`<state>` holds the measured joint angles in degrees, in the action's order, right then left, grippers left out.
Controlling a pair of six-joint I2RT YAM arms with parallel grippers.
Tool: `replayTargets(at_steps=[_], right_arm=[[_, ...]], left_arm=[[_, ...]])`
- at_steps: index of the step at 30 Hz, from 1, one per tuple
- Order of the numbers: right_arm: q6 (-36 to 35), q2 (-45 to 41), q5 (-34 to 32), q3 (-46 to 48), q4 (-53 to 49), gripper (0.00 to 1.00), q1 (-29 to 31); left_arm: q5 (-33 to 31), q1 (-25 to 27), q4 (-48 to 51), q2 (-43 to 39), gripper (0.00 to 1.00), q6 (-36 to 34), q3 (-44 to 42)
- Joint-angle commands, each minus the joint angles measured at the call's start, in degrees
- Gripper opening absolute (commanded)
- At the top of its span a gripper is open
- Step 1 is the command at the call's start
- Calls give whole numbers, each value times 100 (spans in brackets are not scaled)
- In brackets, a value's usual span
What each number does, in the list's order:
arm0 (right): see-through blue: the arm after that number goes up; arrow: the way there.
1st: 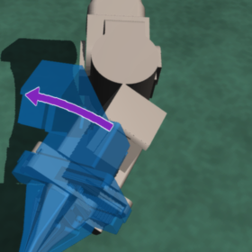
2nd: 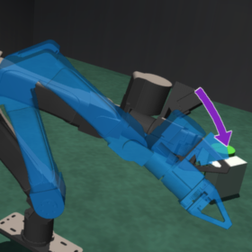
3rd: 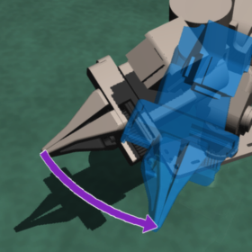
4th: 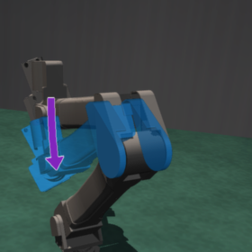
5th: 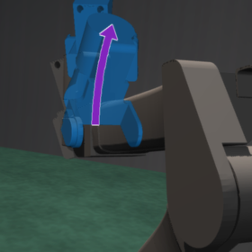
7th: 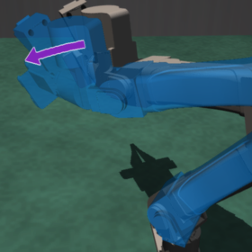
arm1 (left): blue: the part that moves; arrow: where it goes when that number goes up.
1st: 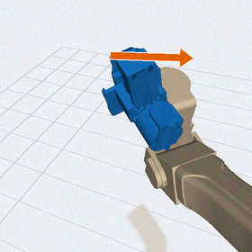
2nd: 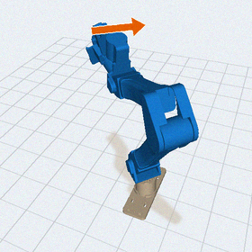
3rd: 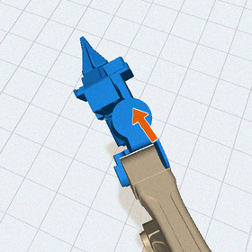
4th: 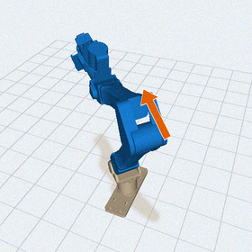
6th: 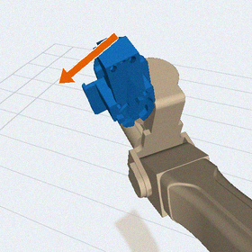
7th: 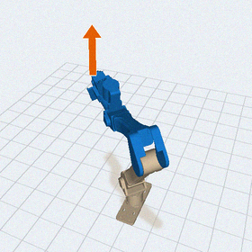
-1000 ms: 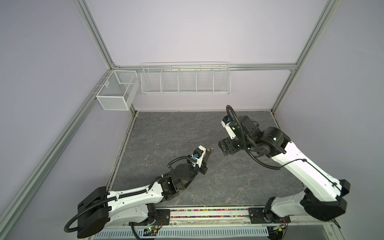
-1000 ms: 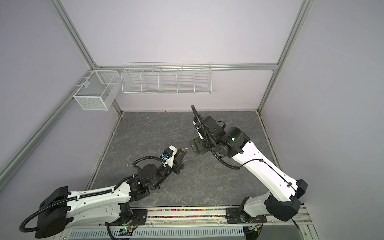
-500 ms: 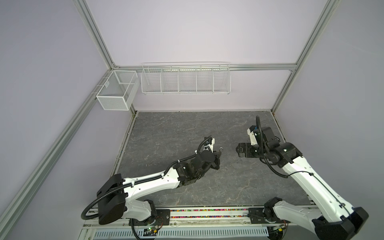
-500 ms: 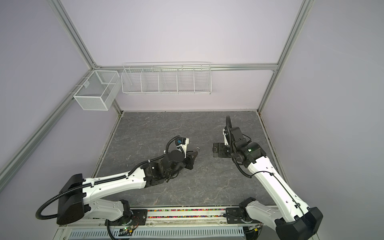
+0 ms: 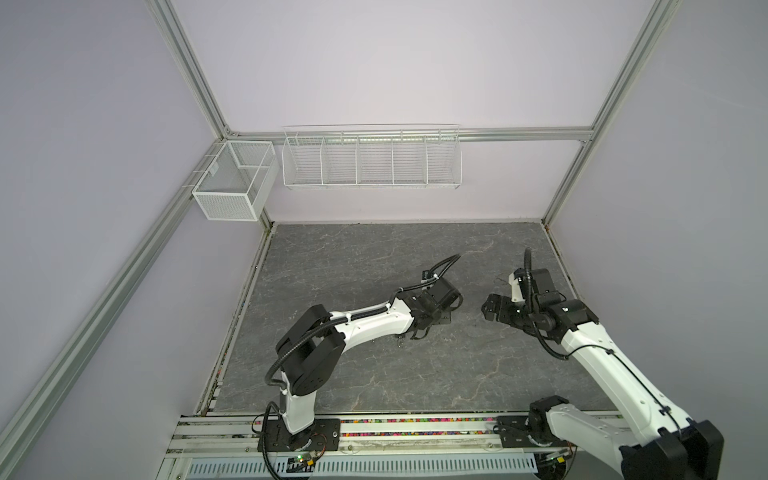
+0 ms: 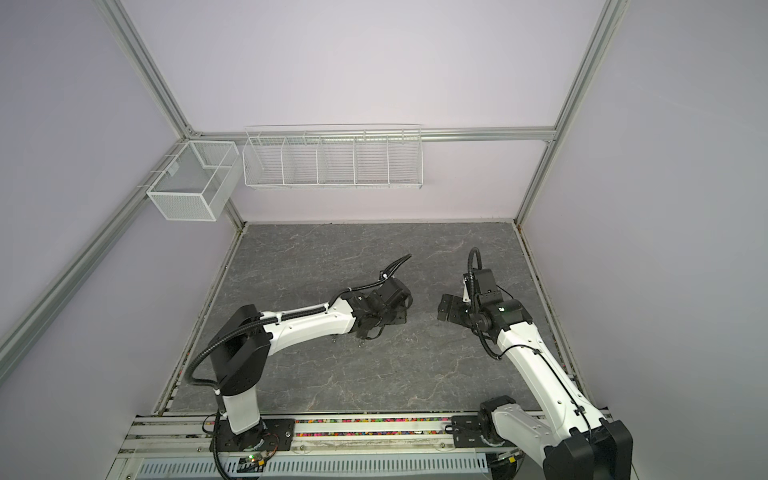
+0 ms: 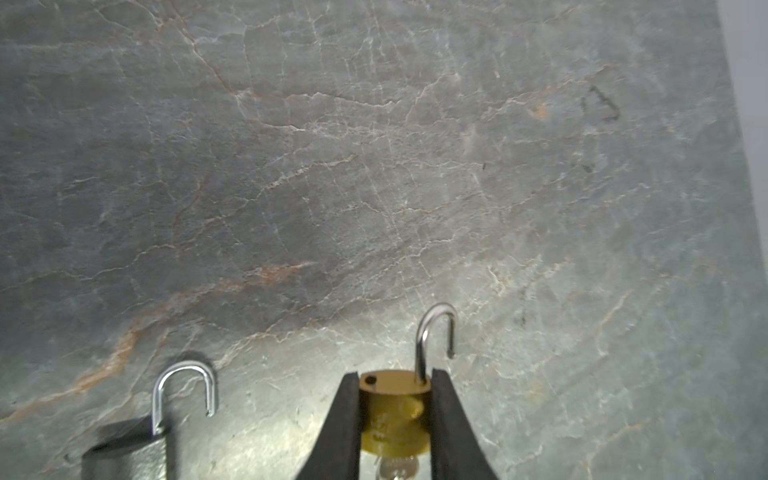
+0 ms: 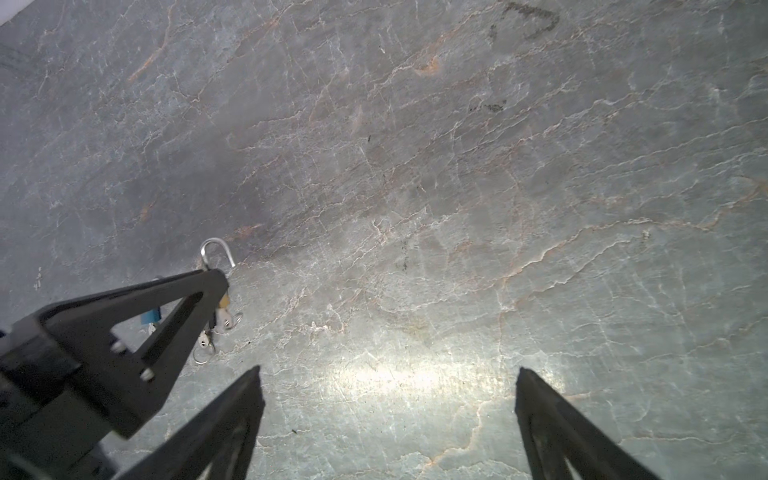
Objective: Unlock with the key
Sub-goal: 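Lower the opened brass padlock onto the table and open the left gripper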
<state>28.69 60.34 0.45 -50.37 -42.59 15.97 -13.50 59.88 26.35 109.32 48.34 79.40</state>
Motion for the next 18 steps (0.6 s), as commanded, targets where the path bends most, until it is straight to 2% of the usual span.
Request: replayTargets(at_steps=[1, 8, 18], right_arm=[[-14, -84, 106, 172, 152, 95, -75], [-113, -24, 260, 207, 206, 95, -320], [-118, 135, 394, 247, 294, 95, -383]], left_arm=[[-239, -20, 676, 283, 0, 233, 310], [-323, -278, 760, 729, 0, 405, 472], [-434, -353, 762, 1019, 0, 444, 599]])
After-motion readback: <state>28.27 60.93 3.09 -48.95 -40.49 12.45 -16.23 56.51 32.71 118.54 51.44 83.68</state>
